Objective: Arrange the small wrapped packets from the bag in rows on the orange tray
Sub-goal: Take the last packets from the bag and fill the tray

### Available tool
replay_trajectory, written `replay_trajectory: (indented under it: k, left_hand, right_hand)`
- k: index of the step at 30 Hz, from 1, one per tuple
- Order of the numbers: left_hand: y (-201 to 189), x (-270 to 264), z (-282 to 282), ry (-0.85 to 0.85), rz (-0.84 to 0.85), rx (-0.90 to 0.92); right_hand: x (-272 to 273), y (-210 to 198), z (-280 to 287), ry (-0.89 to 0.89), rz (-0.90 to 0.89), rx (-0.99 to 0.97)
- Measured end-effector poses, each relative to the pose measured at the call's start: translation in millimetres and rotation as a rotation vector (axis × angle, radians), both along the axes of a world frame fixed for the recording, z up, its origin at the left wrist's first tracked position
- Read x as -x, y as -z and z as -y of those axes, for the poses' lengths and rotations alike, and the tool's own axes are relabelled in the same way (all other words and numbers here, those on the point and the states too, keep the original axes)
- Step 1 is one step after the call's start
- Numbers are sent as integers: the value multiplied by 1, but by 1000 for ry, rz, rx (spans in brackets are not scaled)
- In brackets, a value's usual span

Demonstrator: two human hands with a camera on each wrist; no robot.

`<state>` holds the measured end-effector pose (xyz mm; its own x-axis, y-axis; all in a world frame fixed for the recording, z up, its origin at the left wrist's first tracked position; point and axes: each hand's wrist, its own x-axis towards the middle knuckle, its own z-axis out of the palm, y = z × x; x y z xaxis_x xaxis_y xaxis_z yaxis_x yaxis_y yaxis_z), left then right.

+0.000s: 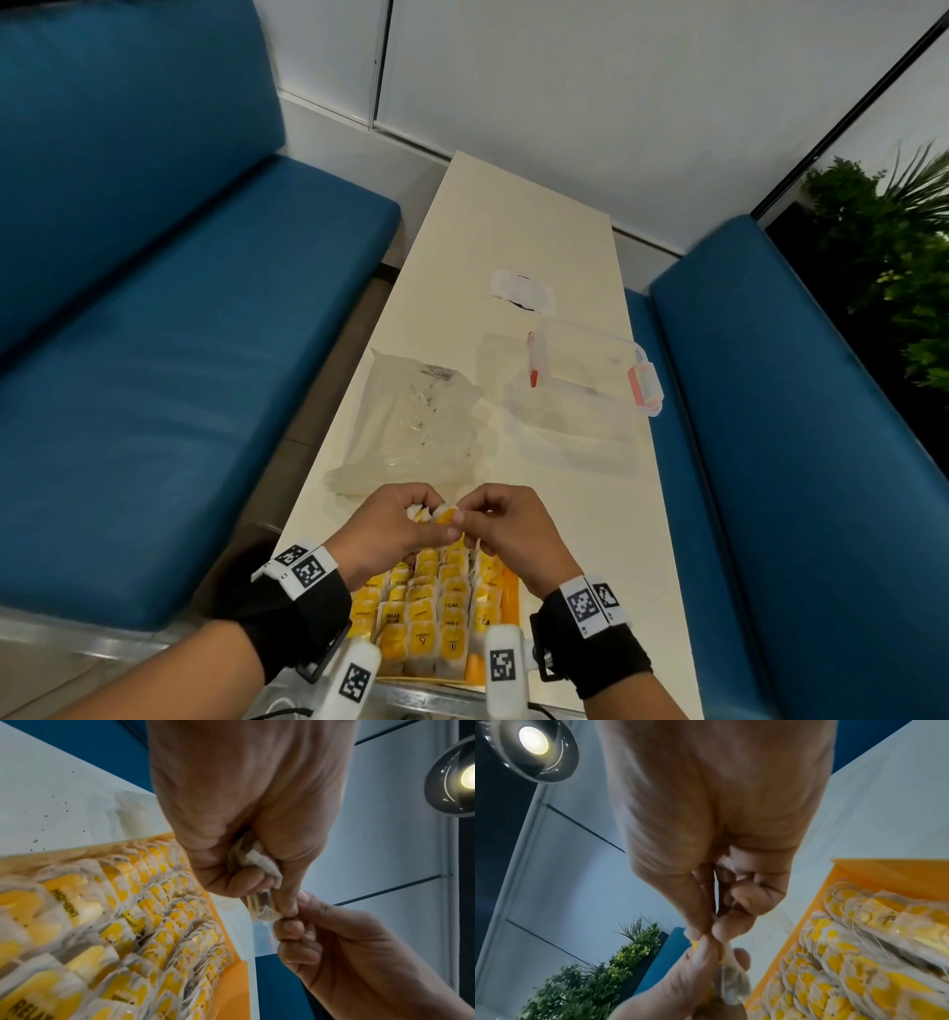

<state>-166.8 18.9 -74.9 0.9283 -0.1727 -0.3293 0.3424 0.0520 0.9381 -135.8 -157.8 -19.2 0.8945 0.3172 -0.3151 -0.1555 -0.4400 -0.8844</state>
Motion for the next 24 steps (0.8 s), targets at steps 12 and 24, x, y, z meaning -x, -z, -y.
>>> replay_trajectory:
  k: [12, 24]
  left_hand:
    - [9, 6, -7, -75, -31, -68]
    - [16, 13, -7, -2, -2, -340]
  right_hand:
    - [-4, -9, 10, -76, 151, 401]
    - [34, -5, 22, -620, -75, 895]
